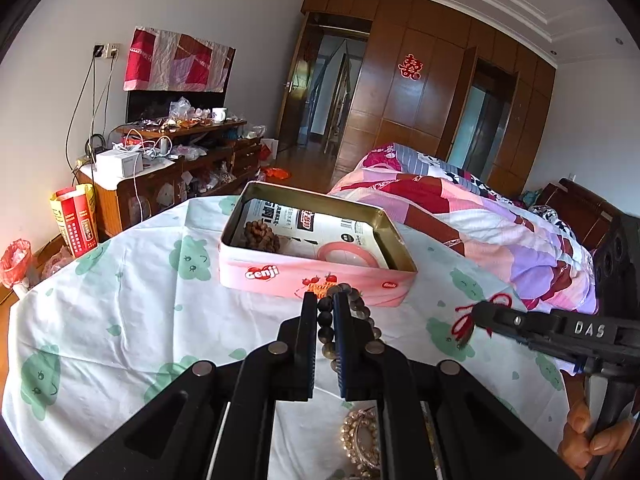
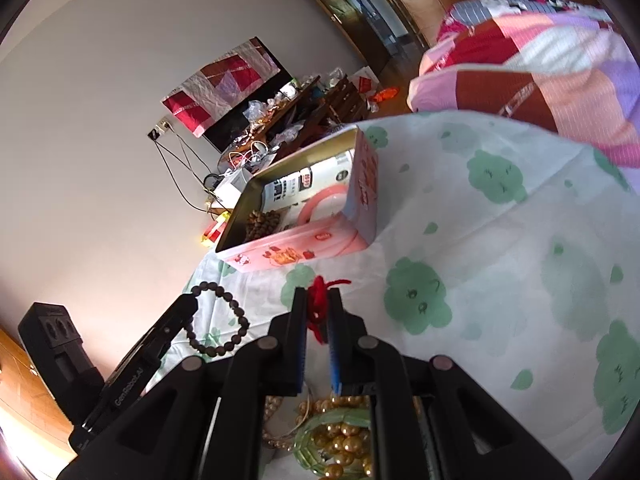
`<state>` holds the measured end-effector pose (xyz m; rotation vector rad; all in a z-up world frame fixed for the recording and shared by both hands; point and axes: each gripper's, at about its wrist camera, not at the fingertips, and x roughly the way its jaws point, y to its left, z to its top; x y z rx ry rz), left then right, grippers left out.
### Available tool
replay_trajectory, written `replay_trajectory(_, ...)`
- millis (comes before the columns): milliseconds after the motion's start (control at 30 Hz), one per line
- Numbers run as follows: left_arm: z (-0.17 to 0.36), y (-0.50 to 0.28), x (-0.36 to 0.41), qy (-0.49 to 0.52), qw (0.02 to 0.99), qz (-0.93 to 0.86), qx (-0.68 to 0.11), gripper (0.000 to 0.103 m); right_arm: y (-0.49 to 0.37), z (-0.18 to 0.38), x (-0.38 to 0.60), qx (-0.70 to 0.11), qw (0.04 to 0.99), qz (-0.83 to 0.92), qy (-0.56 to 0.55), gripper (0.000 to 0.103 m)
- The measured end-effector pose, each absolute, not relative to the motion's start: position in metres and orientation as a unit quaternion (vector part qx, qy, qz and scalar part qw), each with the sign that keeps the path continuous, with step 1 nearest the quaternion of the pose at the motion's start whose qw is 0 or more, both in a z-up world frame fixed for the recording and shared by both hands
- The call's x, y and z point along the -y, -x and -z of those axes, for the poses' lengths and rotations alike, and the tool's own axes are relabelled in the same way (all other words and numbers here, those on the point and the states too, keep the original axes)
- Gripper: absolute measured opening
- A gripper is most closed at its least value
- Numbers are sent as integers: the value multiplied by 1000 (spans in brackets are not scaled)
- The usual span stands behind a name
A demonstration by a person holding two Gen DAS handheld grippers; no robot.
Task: Organize jewelry
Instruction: 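Carry both held pieces into the pink tin box and open both tools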
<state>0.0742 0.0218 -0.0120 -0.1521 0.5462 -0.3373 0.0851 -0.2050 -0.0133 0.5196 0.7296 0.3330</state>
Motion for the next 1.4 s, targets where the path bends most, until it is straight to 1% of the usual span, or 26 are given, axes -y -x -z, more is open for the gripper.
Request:
replay_trajectory(367, -12, -109, -19, 86, 952, 174, -236, 7, -116, -13, 200, -320, 904, -165, -233, 13)
replay_trajectory(567, -13, -139, -16, 89, 955, 166, -230, 7, -143, -18, 192, -309, 907, -165, -234, 13)
replay_trajectory(700, -9, -159, -14, 85, 957, 155, -232, 7, -161, -14, 185, -309, 909, -154, -235, 13)
replay_trajectory(900, 2, -182, -9, 73, 955, 146, -246, 7, -186, 2, 169, -330, 908, -137, -221, 13)
replay_trajectory(1167, 15, -192, -3, 50, 951, 133, -275, 7, -201, 16, 162, -355, 905, -124, -199, 13)
replay_trajectory(1300, 18, -189, 6, 23, 952, 125, -277, 7, -203, 19, 165, -360, 900, -128, -211, 13)
replay_trajectory(1400, 20, -189, 9, 17, 951, 120, -285, 7, -203, 21, 166, -362, 898, -126, -216, 16)
